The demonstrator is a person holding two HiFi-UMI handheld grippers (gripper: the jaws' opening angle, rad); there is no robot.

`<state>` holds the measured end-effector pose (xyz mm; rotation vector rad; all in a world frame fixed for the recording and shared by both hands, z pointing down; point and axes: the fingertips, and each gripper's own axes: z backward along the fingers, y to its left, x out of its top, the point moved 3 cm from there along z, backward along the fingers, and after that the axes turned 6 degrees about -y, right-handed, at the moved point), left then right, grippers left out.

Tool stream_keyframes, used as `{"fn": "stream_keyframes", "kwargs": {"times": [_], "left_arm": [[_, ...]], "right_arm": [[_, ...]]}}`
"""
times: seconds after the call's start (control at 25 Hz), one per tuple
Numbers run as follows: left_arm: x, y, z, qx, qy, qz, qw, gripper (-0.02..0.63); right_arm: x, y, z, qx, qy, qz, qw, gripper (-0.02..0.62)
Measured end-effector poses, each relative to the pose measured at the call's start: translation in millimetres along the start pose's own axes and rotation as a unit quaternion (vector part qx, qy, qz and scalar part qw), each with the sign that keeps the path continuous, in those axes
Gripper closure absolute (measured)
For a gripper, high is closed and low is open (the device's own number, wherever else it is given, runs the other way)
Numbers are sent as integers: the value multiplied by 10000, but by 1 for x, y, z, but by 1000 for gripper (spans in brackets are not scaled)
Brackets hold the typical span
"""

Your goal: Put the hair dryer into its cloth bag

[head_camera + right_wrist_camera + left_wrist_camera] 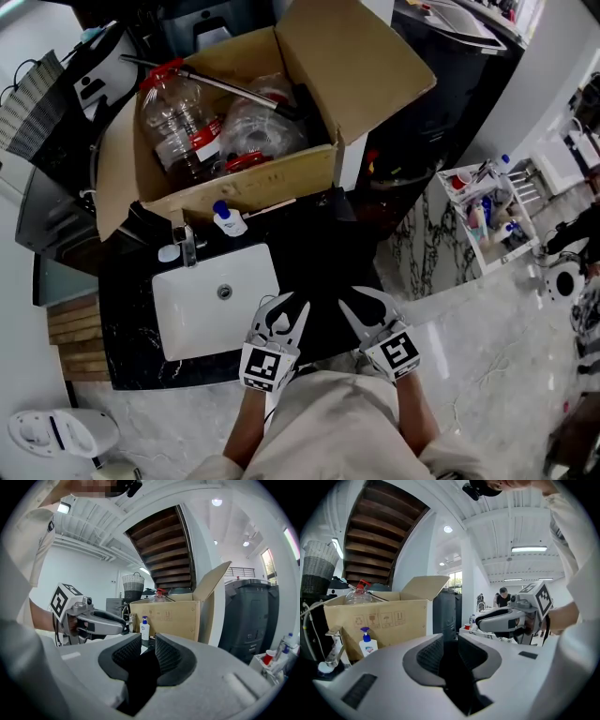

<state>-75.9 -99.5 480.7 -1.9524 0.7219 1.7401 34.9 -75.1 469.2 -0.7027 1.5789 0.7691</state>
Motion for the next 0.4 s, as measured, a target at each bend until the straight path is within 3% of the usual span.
{"fn": "stream_keyframes", "kwargs": {"times": [0.4], "left_arm": [[1,8,-11,-92,-78,-33,9999,511]], "right_arm": [[-3,-16,1,-406,49,-24,9992,509]]}}
